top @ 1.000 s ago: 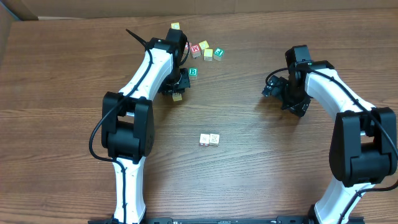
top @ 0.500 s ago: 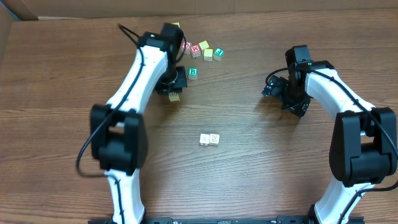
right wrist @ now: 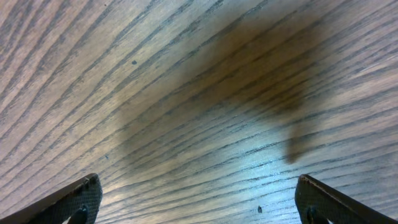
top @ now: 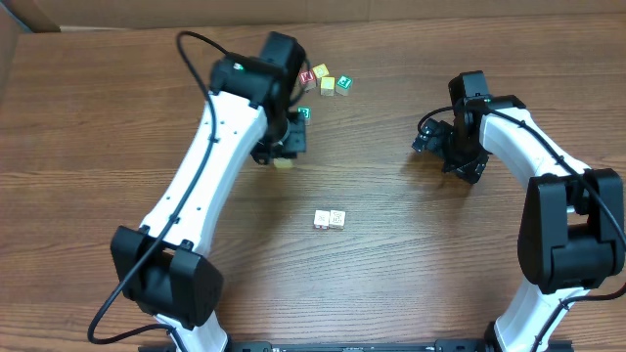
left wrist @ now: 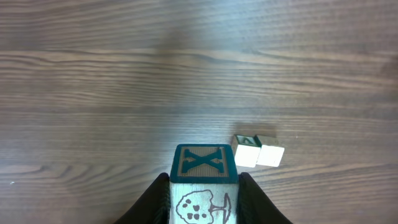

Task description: Flip 4 blocks

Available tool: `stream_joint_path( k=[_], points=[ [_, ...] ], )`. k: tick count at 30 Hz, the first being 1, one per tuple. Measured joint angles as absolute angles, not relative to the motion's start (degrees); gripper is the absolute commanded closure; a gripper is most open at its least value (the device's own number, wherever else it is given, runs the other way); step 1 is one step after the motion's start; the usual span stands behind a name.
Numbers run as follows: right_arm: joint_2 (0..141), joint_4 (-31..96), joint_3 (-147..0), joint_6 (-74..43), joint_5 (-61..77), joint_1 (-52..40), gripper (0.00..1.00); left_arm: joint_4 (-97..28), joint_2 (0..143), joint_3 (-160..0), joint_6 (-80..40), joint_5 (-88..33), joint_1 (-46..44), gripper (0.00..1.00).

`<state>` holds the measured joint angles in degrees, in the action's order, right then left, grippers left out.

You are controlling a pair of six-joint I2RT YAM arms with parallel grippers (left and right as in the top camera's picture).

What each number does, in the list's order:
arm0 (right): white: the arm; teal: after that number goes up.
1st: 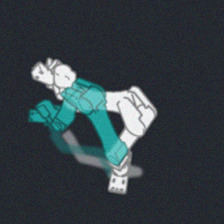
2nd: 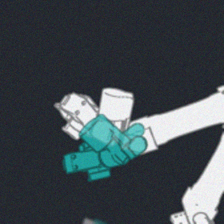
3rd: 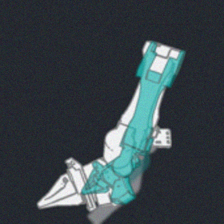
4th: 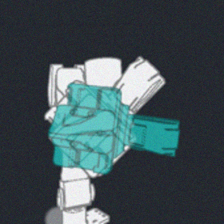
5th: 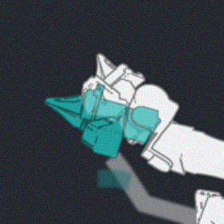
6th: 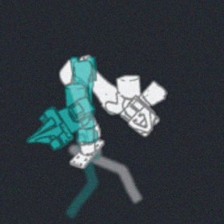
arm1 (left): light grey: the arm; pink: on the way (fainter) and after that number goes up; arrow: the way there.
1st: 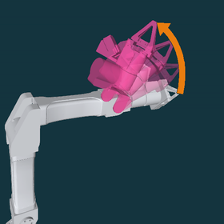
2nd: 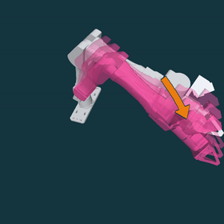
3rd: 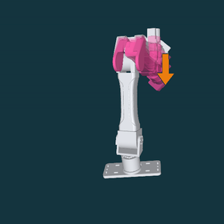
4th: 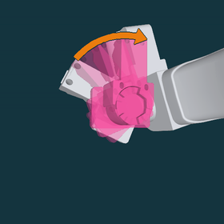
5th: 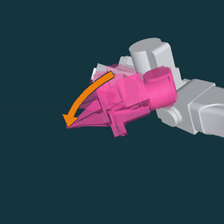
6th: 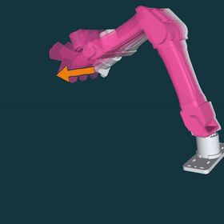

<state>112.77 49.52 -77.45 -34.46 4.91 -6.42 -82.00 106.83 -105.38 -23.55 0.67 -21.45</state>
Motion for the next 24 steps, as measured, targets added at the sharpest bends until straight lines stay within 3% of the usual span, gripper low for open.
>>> stream_joint_path(
  k=[16,24],
  points=[
    [112.77,49.50,-77.45,-34.48,4.95,-6.42,0.00,-62.85,106.94,-80.44,-23.62,-2.98,-24.77,0.75],
    [112.77,49.52,-77.45,-34.46,4.91,-6.42,0.00,-59.72,106.94,-75.83,-23.62,-3.90,-24.80,0.76]
  ],
)
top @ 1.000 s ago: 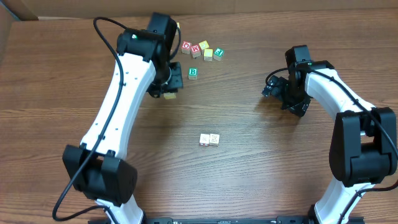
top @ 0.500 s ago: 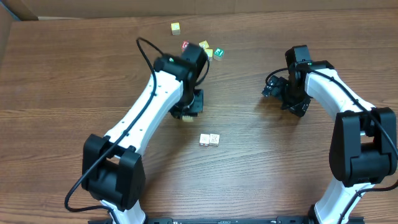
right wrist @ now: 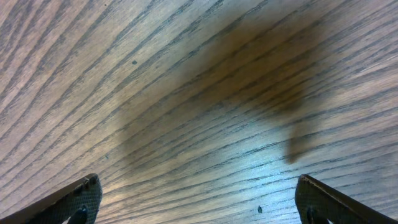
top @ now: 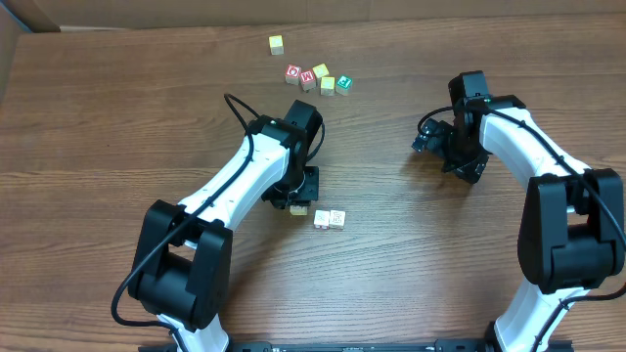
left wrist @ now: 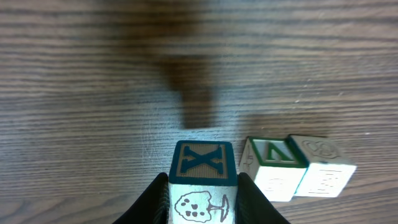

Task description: Flip 4 blocks

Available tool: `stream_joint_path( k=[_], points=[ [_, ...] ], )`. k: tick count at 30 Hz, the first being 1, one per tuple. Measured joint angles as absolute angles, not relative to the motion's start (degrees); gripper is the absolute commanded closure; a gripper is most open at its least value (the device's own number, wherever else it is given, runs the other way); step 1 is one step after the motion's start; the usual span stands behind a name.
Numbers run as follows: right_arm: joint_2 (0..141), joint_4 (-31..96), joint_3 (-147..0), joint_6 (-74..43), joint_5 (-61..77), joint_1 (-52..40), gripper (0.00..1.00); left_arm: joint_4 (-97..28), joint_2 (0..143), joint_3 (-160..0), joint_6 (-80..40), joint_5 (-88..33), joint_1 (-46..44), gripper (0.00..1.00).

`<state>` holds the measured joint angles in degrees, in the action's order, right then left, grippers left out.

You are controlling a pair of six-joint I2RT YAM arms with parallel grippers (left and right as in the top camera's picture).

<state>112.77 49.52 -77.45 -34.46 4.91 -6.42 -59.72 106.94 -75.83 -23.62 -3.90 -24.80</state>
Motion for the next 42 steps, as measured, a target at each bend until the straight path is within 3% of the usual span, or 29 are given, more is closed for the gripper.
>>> stream_joint_path(
  k=[11,13,14,15,24,27,30,42],
  points=[
    [112.77,49.52,-77.45,-34.46,4.91,-6.42,0.00,-57.54,106.94,-73.32,-23.62,-4.10,-26.65,0.70],
    [112.77,49.52,-77.45,-34.46,4.91,-6.42,0.00,-57.54,106.94,-73.32,-23.57,-4.10,-26.65,0.63],
    [112.77,49.54,-77.45,-34.46,4.93,-6.42,0.00,-57.54,106.94,-73.32,-23.62,-4.10,-26.65,0.50],
    [112.77,49.52,-77.45,-34.46,4.93,-6.42,0.00,-57.54,106.94,-73.32,-23.64,-4.10,-26.65,0.48],
    [112.77,49.52,-77.45,-34.48,4.91,-6.42,0.00,-57.74,106.94,-73.47,-23.59,-4.12,-26.15,0.51],
    [112.77,49.52,-77.45,-34.41,4.93,-6.42,0.00,-57.78,106.94,-75.09,-23.59,-4.10,-24.73,0.58],
    [112.77,49.56,-77.45,-34.46,4.93,-6.42,0.00,-55.90,106.94,-77.60,-23.57,-4.10,-23.14,0.94],
    [112.77,49.52,-77.45,-34.44,4.91,-6.42,0.00,-47.92,108.29,-76.84,-24.51,-2.76,-26.28,0.96]
  ],
)
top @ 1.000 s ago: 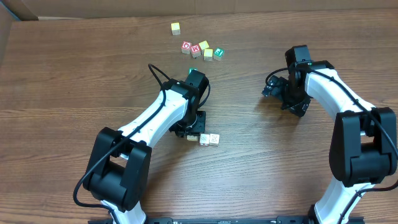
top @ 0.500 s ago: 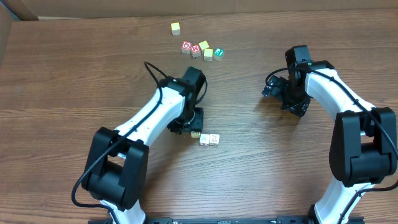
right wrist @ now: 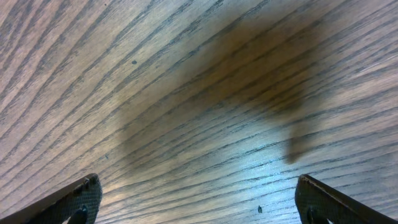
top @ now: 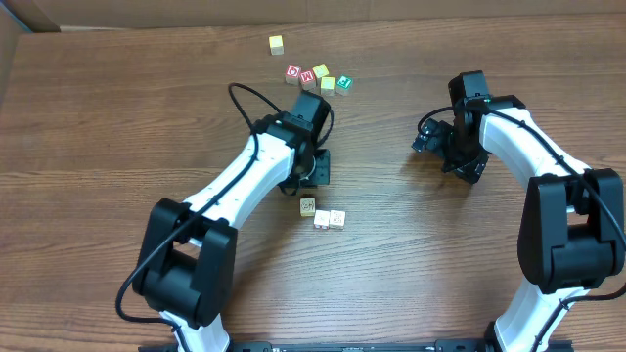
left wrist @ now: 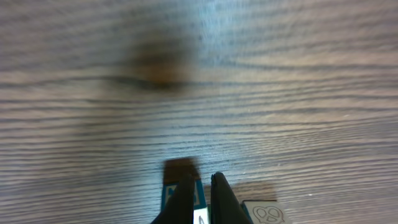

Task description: Flip 4 blocks

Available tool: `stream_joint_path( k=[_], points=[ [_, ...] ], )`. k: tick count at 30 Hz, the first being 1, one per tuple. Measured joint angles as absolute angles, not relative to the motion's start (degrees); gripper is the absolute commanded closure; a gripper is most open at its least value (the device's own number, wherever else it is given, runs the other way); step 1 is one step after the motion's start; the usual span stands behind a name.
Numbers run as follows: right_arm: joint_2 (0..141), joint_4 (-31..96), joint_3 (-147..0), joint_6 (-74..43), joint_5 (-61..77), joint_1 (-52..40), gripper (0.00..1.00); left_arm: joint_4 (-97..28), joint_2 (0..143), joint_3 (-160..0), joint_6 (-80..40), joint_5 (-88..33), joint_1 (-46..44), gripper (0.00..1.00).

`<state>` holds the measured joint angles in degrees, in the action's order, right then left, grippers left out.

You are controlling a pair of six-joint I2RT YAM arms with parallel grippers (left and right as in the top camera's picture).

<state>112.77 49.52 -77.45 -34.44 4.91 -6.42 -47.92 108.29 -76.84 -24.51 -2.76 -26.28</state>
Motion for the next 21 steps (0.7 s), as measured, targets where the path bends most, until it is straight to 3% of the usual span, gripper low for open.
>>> stream_joint_path(
  k=[21],
  points=[
    [112.77,49.52,-77.45,-34.44,4.93,-6.42,0.00,-52.27,109.75,-76.20,-25.17,-1.26,-26.68,0.96]
  ],
)
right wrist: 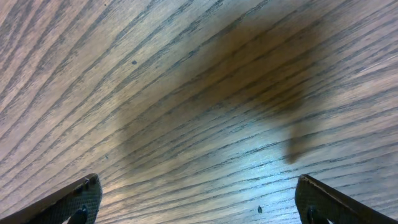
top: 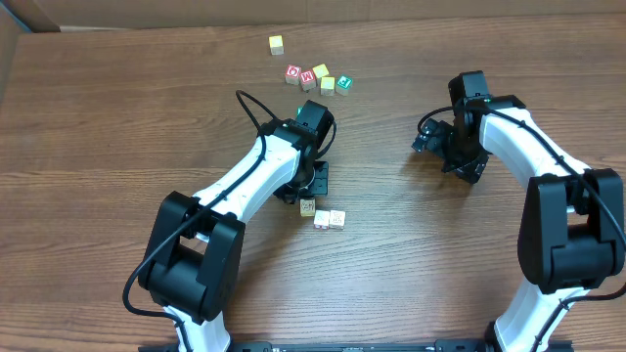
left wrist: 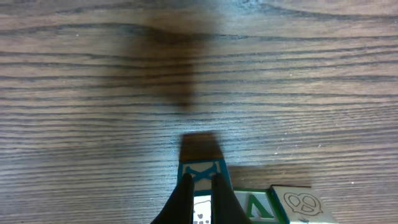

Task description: Flip 4 blocks

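Observation:
A block with a teal X face (left wrist: 201,166) sits on the table (top: 98,147), touching a pair of pale blocks: one with a green triangle (left wrist: 256,205) and one with a pretzel drawing (left wrist: 300,203). In the overhead view the X block (top: 307,206) lies just left of that pair (top: 330,219). My left gripper (left wrist: 203,176) hangs right over the X block, fingers shut with nothing between them. My right gripper (right wrist: 199,200) stands open over bare wood at the right (top: 428,141).
Several coloured blocks cluster at the far edge: a yellow one (top: 277,44) alone, then red (top: 293,73), yellow (top: 328,84) and green (top: 344,84) ones close together. A black cable loops off the left arm.
The left wrist has shifted slightly over the X block, so the block and its two neighbours show more fully. The fingers stay shut and empty. The right arm is unchanged.
My left gripper held the X block up near the far cluster. Then it held it low, just left of the pale pair. Later the block lay on the table beside the pair and the fingers were shut, empty, above it, as now.

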Available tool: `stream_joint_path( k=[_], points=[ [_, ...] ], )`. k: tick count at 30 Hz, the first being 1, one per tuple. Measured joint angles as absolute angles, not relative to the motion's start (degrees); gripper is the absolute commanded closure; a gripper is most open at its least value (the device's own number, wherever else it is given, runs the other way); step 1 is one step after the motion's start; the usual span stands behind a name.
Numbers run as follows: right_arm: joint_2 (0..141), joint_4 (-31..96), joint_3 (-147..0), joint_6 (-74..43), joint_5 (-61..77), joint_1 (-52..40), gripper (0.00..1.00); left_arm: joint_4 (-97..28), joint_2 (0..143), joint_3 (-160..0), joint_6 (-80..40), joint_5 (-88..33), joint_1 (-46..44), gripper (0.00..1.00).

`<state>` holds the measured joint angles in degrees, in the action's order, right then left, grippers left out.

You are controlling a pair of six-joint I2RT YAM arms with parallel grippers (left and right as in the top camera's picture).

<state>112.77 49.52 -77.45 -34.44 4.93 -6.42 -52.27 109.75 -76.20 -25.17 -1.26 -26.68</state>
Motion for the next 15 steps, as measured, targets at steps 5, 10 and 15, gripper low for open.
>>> stream_joint_path(
  k=[5,10,15],
  points=[
    [112.77,49.54,-77.45,-34.44,4.91,-6.42,0.00,-50.28,109.75,-76.18,-25.17,0.71,-27.05,0.96],
    [112.77,49.52,-77.45,-34.46,4.91,-6.42,0.00,-50.15,109.75,-76.09,-25.17,1.39,-27.03,0.96],
    [112.77,49.52,-77.45,-34.46,4.95,-6.42,0.00,-50.13,109.75,-74.61,-25.17,1.56,-27.05,0.96]
  ],
)
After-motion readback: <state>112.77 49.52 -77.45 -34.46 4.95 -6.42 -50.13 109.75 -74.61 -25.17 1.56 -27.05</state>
